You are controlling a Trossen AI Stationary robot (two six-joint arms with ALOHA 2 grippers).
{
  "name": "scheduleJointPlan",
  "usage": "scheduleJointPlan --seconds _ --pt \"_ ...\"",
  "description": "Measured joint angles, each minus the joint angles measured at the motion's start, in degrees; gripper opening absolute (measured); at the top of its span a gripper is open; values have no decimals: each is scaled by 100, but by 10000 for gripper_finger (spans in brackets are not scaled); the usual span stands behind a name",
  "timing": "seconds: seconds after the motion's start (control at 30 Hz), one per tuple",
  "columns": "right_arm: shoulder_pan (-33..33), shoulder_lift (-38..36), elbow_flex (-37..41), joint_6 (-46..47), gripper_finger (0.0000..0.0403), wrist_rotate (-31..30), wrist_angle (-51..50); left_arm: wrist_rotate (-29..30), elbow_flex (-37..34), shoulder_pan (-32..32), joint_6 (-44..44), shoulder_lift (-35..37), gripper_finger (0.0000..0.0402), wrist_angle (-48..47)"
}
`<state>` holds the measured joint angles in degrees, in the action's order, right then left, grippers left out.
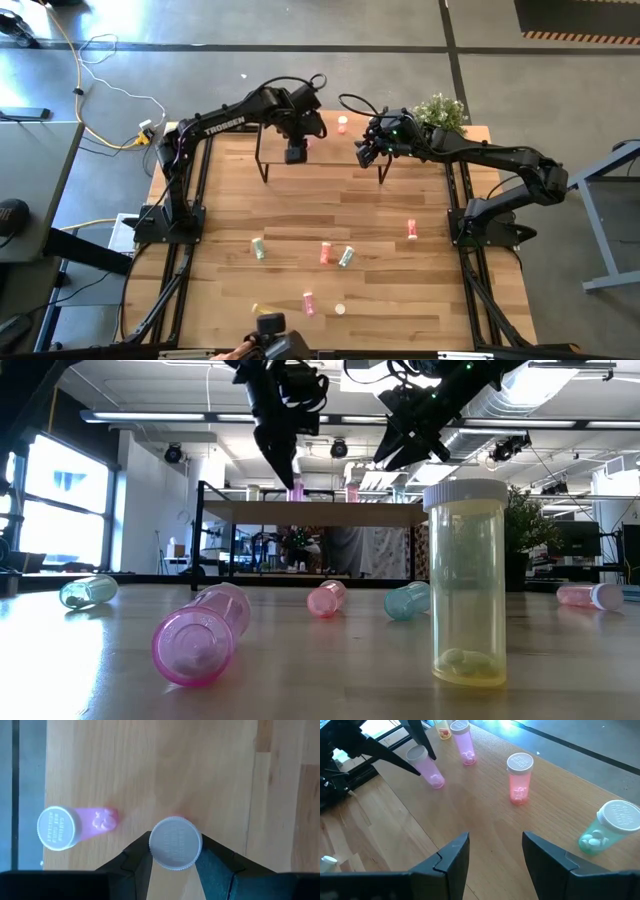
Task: Pick and place medicine bottles onto shelf by color
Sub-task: Put the top purple pill bottle on the shelf aligned with other purple pill bottles
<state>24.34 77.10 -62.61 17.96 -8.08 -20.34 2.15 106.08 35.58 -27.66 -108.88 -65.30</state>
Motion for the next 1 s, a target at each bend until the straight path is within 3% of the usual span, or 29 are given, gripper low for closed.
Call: scheduleJointPlan --seconds 1.0 --pt "-2 0 0 2 174 39 0 -4 2 12 153 1 129 72"
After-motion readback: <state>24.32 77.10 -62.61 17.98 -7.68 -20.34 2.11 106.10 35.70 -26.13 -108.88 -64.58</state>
